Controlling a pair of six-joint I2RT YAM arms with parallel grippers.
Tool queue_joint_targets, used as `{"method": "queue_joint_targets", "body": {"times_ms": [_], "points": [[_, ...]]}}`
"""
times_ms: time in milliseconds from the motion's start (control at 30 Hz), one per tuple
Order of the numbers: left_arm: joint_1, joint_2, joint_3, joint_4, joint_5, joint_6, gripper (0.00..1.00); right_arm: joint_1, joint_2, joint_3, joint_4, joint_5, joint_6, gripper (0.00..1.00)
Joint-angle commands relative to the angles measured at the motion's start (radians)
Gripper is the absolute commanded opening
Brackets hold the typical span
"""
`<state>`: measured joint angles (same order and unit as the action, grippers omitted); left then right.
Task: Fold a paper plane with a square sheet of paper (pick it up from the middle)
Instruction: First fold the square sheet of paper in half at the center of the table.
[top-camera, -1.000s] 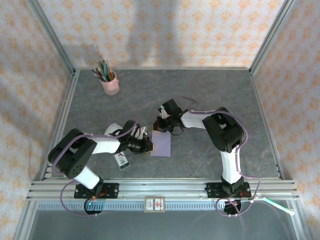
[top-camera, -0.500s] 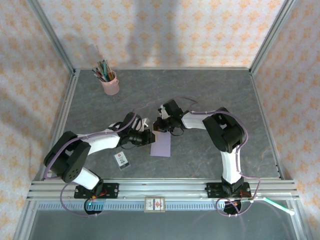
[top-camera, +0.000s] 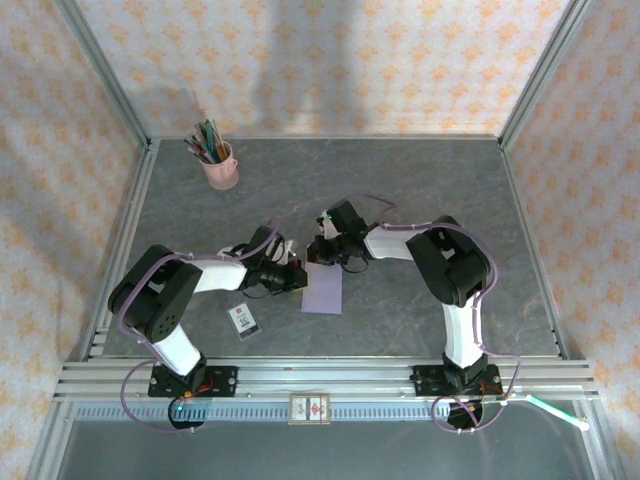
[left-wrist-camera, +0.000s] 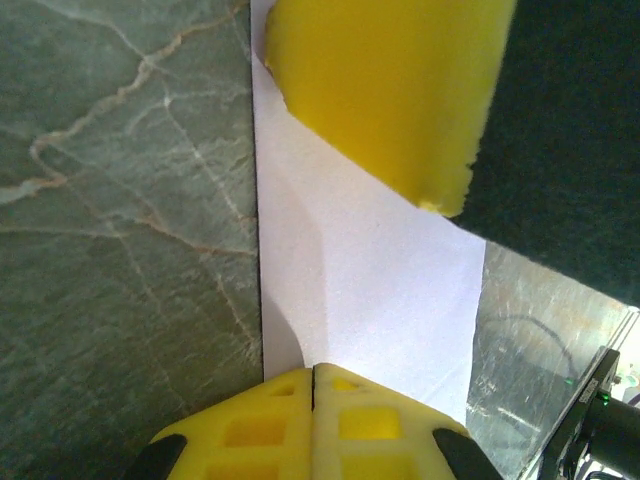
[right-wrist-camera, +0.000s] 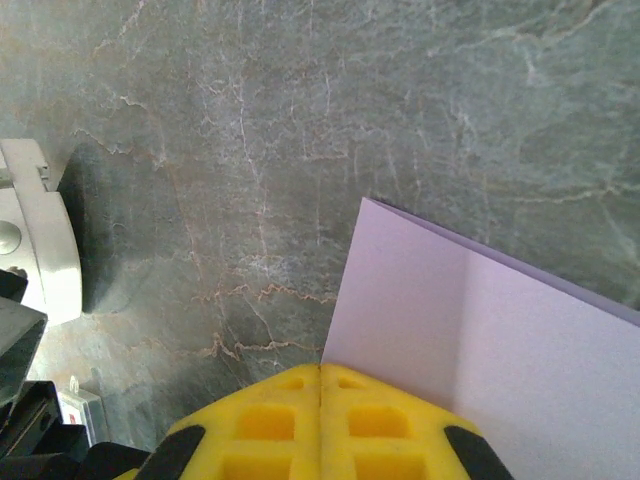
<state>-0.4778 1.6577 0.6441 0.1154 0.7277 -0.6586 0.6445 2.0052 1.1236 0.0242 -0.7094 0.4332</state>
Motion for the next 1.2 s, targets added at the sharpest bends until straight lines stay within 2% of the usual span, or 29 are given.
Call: {"method": "queue_joint_targets", "body": {"times_ms": [0, 467, 1167], "points": [[-0.011, -0.018, -0.056, -0.001, 0.031, -0.006, 0.00, -0.005, 0.021, -0.049, -0.122, 0.099, 0.003, 0.01], [-0.066, -0.104, -0.227, 0.071, 0.083, -0.074, 0.01, -0.006, 0.034, -0.048, -0.133, 0.123, 0.016, 0.01], [-0.101, -0.201, -0.305, -0.005, 0.071, -0.089, 0.00, -0.005, 0.047, -0.035, -0.149, 0.128, 0.006, 0.01]]}}
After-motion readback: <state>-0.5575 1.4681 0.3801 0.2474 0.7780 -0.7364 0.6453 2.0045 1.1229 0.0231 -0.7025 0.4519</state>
